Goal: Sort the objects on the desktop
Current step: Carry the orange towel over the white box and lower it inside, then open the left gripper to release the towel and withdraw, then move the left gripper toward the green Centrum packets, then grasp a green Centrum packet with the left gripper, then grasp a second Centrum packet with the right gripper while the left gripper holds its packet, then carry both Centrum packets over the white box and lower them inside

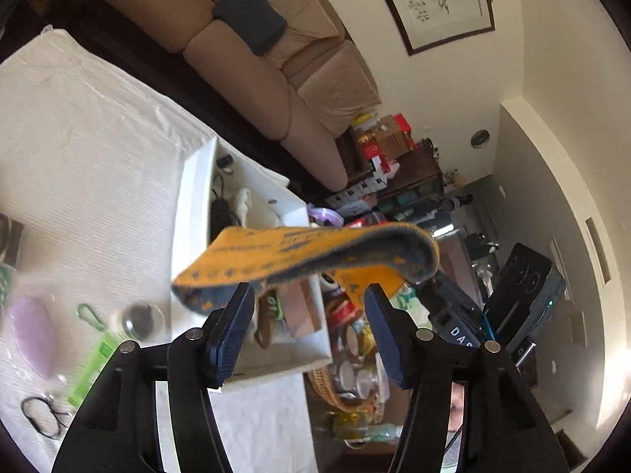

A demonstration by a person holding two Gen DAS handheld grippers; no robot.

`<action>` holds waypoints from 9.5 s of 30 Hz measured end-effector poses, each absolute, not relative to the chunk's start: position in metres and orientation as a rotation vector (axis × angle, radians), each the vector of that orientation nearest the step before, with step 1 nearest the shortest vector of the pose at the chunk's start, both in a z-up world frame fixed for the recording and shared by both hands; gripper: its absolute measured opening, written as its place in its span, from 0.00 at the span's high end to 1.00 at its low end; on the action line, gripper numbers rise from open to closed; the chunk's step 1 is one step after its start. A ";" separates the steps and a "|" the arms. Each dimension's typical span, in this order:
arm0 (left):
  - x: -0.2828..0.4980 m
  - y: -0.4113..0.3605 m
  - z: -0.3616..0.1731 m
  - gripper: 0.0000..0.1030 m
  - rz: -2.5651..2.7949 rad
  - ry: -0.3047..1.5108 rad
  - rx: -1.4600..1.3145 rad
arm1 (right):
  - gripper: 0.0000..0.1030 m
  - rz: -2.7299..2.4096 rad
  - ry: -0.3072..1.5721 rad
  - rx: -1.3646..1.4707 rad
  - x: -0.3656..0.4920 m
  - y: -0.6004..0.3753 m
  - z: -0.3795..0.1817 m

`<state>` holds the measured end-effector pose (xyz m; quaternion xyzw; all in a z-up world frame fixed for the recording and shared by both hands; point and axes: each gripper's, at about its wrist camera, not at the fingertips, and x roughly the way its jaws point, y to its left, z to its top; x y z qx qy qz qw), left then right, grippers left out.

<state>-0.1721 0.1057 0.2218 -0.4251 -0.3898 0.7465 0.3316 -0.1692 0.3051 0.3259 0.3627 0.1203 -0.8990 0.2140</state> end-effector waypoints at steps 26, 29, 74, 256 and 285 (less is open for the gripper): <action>-0.137 0.195 0.215 0.35 2.017 -0.851 -1.249 | 0.94 -2.443 0.246 1.168 -0.119 0.395 0.287; -0.145 0.200 0.204 0.35 2.030 -0.825 -1.279 | 0.94 -2.445 0.245 1.210 -0.139 0.389 0.264; -0.198 0.260 0.133 0.31 2.094 -0.626 -1.475 | 0.59 -2.316 -0.054 1.470 -0.198 0.416 0.112; -0.076 -0.121 0.069 0.78 2.771 -0.450 -1.355 | 0.54 -1.931 0.621 1.218 -0.128 -0.012 0.004; -0.079 -0.113 0.065 0.78 2.759 -0.418 -1.400 | 0.60 -2.034 0.566 1.226 -0.066 -0.006 0.008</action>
